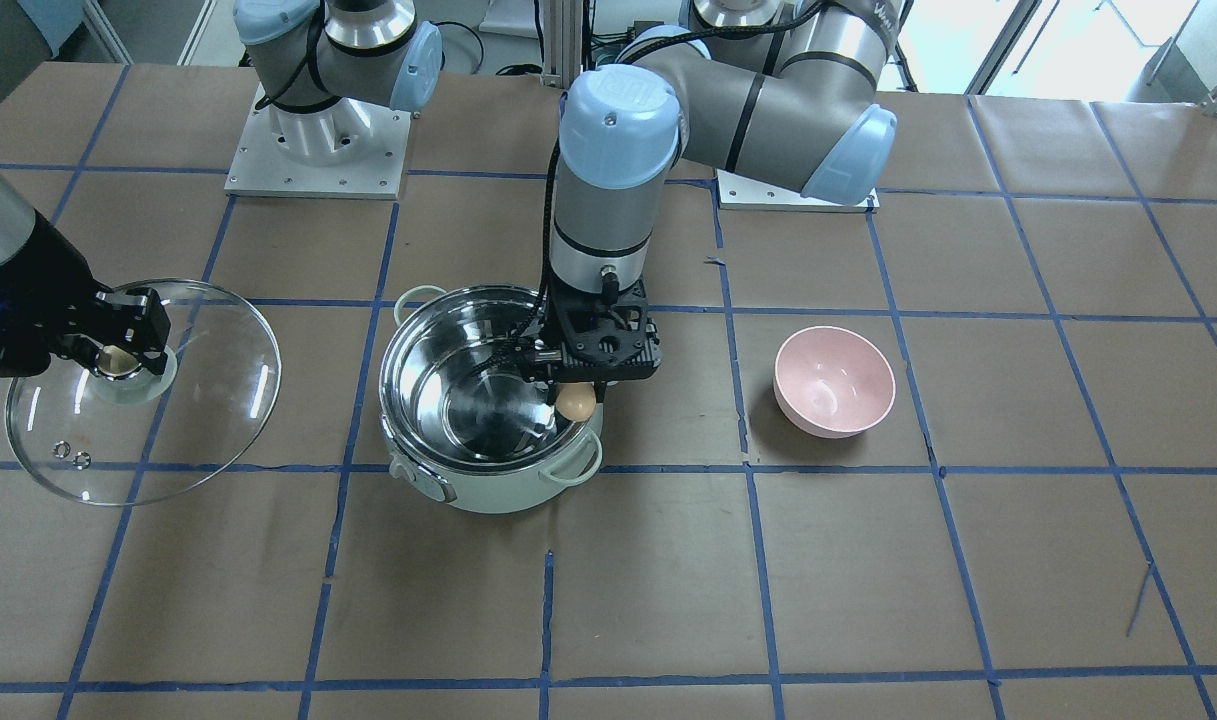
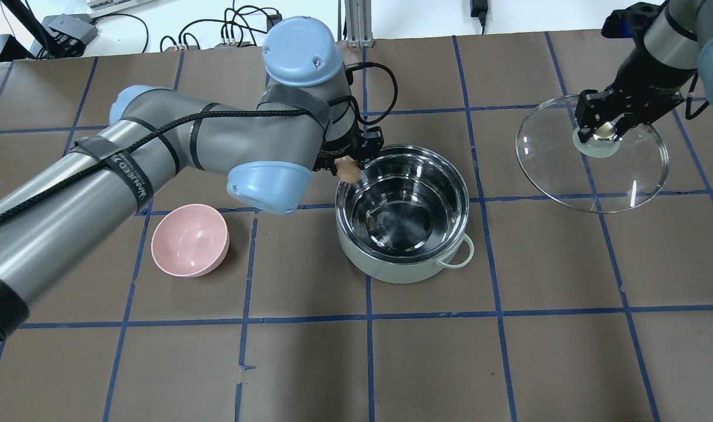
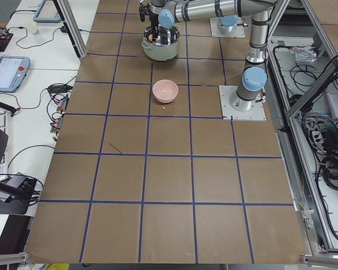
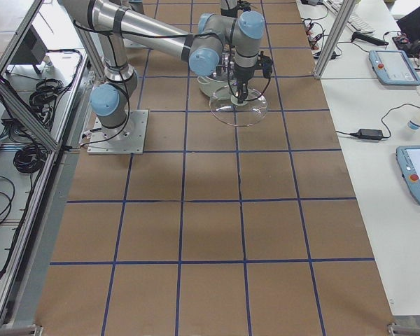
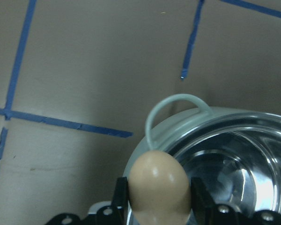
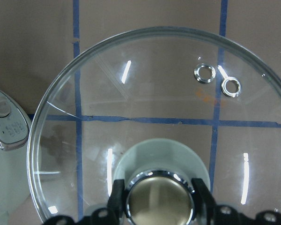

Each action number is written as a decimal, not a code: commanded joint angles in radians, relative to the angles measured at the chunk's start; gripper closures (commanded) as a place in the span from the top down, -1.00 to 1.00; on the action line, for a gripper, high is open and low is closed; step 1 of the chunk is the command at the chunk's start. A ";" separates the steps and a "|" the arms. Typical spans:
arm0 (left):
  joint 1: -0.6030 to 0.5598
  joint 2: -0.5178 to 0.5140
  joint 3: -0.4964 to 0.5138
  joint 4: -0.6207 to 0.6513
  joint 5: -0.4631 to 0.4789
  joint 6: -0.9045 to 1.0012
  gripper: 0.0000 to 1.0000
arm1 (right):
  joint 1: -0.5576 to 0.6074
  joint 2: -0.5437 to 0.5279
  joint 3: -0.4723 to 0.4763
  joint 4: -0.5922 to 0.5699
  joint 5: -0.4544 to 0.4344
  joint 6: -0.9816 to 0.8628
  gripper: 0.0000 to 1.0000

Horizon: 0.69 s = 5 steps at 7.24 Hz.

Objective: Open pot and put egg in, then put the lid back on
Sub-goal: 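Lift the egg with the left gripper and carry it over the pot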

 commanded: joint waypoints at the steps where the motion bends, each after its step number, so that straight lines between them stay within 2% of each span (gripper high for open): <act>1: -0.063 -0.020 0.010 0.019 -0.001 0.067 -0.91 | -0.001 0.000 -0.001 -0.001 0.020 -0.012 -0.44; 5: -0.119 -0.053 0.005 0.012 0.092 0.110 -0.91 | -0.001 0.000 -0.002 -0.001 0.039 -0.013 -0.44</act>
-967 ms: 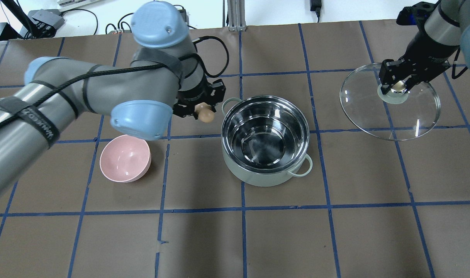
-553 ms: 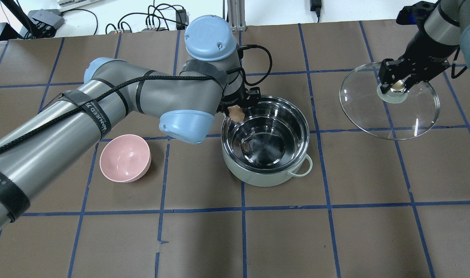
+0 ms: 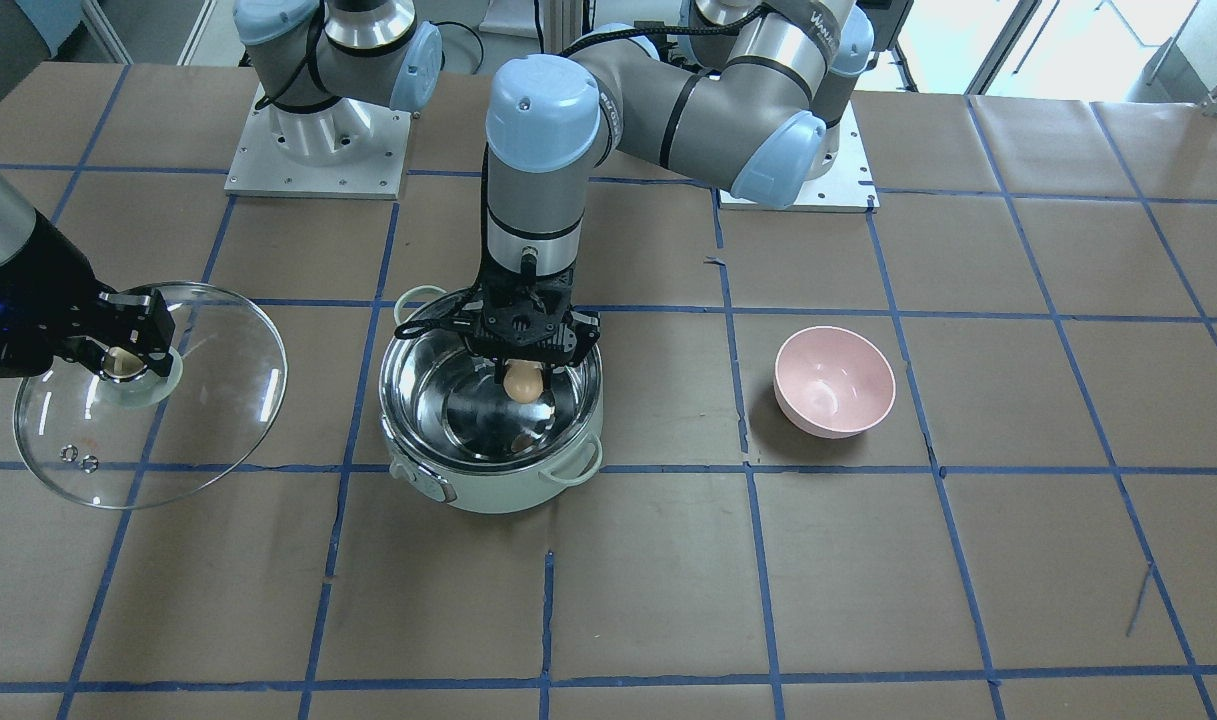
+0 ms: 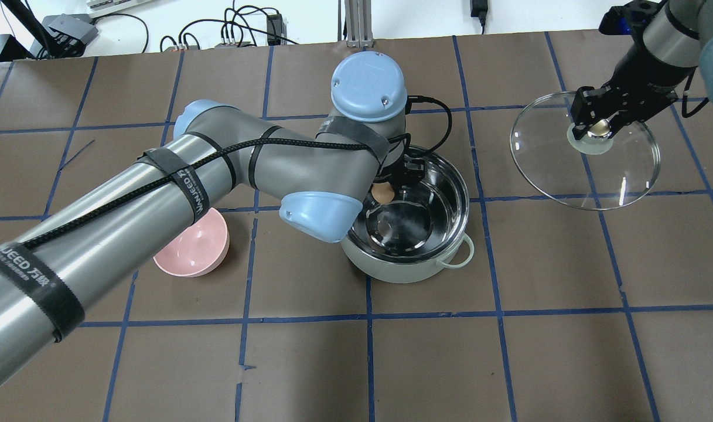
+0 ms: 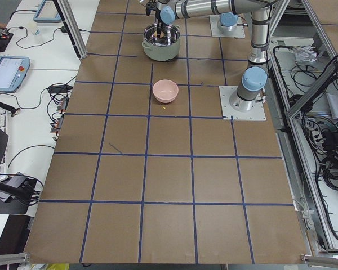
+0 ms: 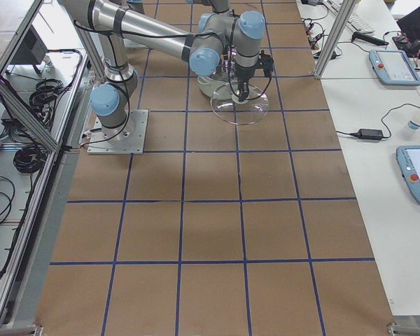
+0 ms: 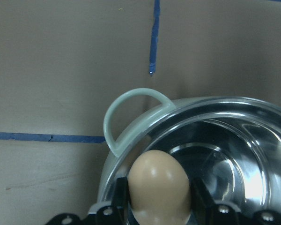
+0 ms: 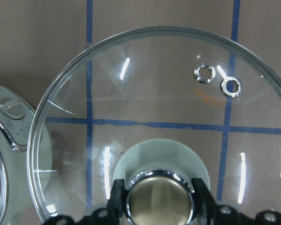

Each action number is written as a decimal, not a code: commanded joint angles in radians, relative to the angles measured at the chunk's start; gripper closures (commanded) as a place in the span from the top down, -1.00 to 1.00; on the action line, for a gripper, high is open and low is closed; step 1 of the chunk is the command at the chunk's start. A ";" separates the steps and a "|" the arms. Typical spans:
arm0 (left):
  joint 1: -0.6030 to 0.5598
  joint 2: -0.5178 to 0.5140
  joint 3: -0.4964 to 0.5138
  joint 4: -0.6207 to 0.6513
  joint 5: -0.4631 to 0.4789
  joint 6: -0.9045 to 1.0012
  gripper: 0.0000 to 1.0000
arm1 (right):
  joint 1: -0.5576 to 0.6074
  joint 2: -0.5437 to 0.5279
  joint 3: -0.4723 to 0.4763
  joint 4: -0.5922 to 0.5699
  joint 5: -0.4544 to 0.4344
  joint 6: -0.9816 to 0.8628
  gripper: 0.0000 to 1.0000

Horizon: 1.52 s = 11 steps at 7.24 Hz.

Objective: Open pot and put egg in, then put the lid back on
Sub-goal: 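Release the egg into the pot and raise the left gripper away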

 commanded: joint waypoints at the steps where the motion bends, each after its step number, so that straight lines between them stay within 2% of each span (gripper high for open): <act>1: -0.011 -0.009 0.004 0.002 0.045 -0.001 -0.31 | 0.000 0.000 0.002 0.000 0.003 0.000 -0.44; 2: -0.009 0.012 0.006 0.005 0.059 0.005 0.48 | 0.000 0.000 0.002 0.003 0.001 -0.011 -0.44; 4: 0.038 0.072 0.012 -0.004 0.060 0.008 0.94 | 0.000 0.000 0.003 0.003 0.000 -0.080 -0.46; 6: 0.172 0.217 0.012 -0.182 0.050 0.043 0.99 | 0.000 0.000 0.002 0.002 0.004 -0.111 -0.46; 7: 0.251 0.283 0.013 -0.305 0.033 0.080 0.99 | 0.000 0.000 -0.001 0.000 0.068 -0.105 -0.45; 9: 0.395 0.381 0.038 -0.503 0.027 0.172 0.99 | 0.000 -0.002 0.005 0.011 0.076 -0.092 -0.45; 11: 0.504 0.402 0.203 -0.739 0.007 0.238 1.00 | 0.075 -0.026 0.005 0.015 0.076 0.030 -0.44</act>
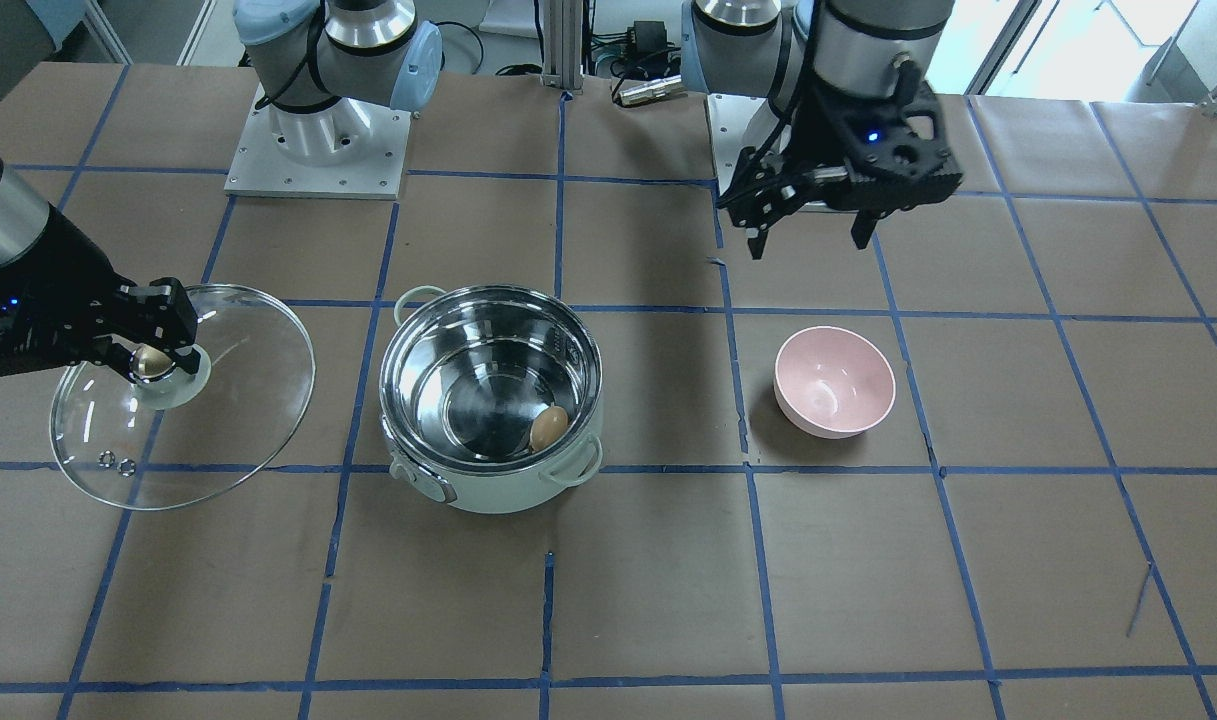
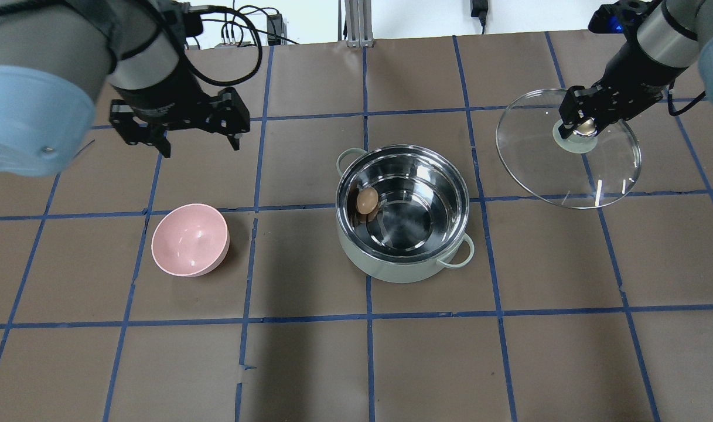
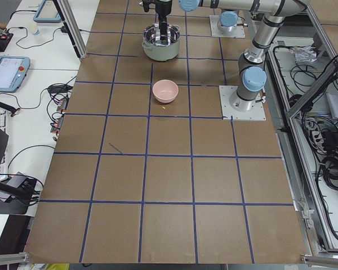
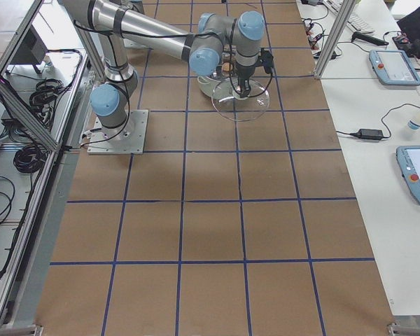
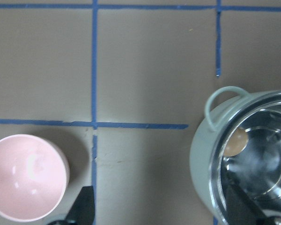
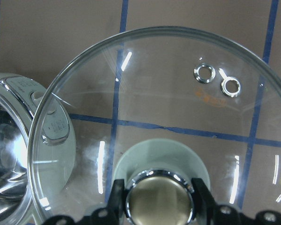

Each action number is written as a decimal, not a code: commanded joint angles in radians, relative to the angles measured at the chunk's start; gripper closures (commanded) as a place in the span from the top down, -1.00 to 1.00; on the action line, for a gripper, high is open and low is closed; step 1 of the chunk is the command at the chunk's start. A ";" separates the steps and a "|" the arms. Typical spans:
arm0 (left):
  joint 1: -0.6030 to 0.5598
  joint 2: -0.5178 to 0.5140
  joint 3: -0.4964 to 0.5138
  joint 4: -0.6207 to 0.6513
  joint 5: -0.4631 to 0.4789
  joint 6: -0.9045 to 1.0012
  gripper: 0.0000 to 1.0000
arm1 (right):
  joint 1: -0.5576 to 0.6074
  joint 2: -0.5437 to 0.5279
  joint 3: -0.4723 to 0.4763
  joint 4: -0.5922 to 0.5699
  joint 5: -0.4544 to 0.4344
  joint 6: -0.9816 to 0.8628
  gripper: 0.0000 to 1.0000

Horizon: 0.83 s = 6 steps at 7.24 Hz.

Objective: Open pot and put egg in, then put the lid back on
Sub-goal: 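Carry the glass lid back over the pot with the right gripper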

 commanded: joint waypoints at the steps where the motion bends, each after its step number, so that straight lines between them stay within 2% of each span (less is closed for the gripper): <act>1: 0.087 0.005 0.128 -0.155 -0.016 0.067 1.00 | 0.143 -0.012 -0.001 0.000 -0.008 0.155 -0.44; 3: 0.098 -0.037 0.125 -0.128 -0.013 0.091 0.99 | 0.322 -0.006 -0.001 -0.051 -0.014 0.419 -0.44; 6: 0.081 -0.013 0.089 -0.091 -0.016 0.096 0.99 | 0.459 0.035 -0.001 -0.137 -0.013 0.602 -0.44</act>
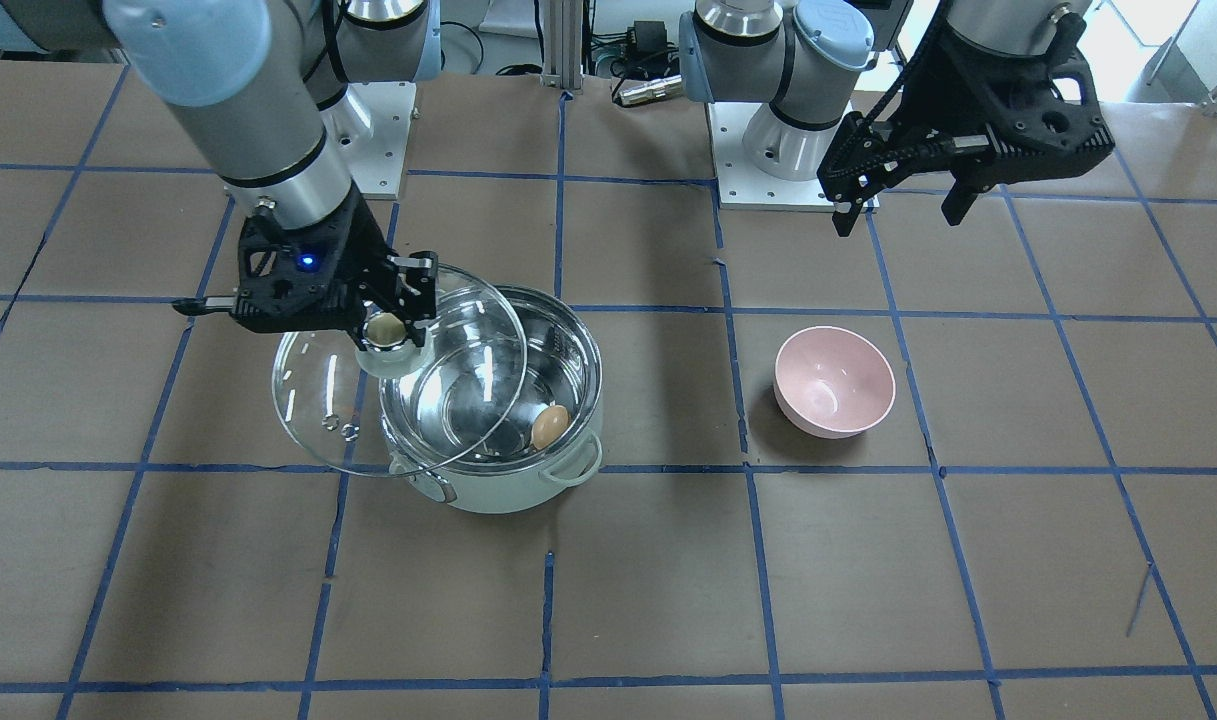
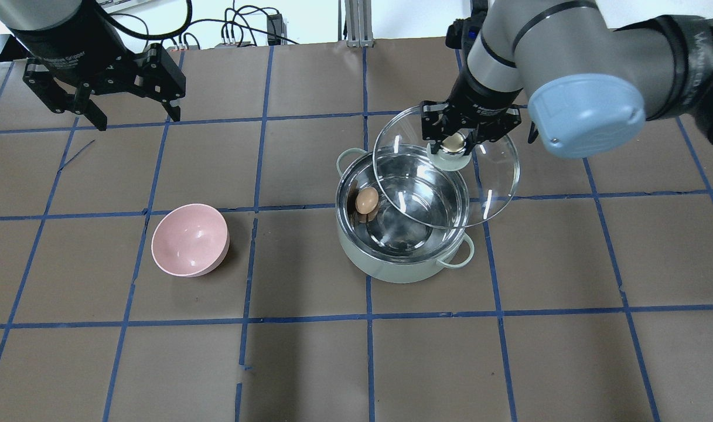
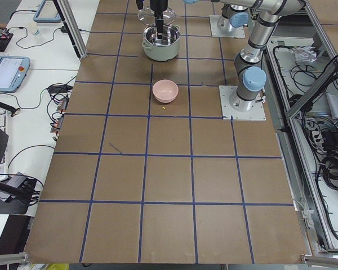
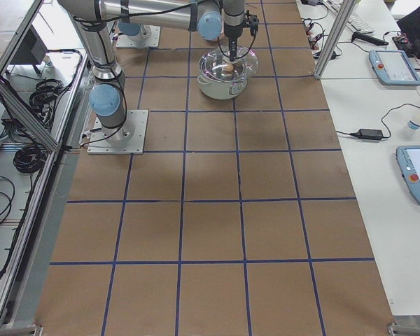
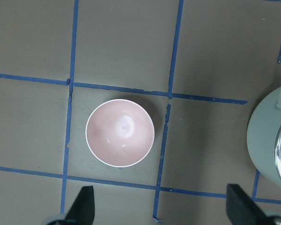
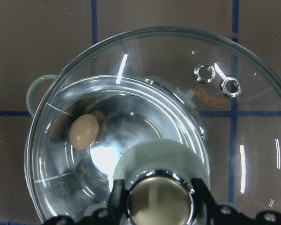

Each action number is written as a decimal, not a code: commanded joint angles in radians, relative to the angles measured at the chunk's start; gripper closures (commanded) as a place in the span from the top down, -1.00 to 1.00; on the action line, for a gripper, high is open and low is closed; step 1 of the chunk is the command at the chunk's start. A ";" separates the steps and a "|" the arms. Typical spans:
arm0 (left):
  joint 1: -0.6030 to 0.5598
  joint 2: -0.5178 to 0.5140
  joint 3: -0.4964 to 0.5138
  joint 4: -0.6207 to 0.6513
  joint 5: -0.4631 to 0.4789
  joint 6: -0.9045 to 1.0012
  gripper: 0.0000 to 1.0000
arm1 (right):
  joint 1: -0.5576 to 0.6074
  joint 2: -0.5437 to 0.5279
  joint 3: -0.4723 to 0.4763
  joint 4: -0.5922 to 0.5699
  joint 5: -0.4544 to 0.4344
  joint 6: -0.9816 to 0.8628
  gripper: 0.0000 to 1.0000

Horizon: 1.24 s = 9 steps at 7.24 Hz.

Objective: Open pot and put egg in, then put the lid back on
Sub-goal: 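Carry the glass lid back over the pot with the right gripper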

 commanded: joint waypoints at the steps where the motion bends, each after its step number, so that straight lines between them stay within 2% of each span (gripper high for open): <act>1: -0.006 0.016 -0.019 0.007 -0.001 0.002 0.99 | 0.090 0.041 0.000 -0.086 0.002 0.119 -0.44; 4: 0.004 0.018 -0.021 0.011 -0.002 0.001 0.99 | 0.115 0.049 0.003 -0.082 -0.004 0.156 -0.44; 6: 0.004 0.021 -0.021 0.011 -0.004 0.002 0.99 | 0.115 0.043 0.034 -0.080 -0.047 0.160 -0.44; 9: 0.006 0.021 -0.022 0.013 -0.014 0.002 0.99 | 0.121 0.037 0.051 -0.077 -0.047 0.222 -0.44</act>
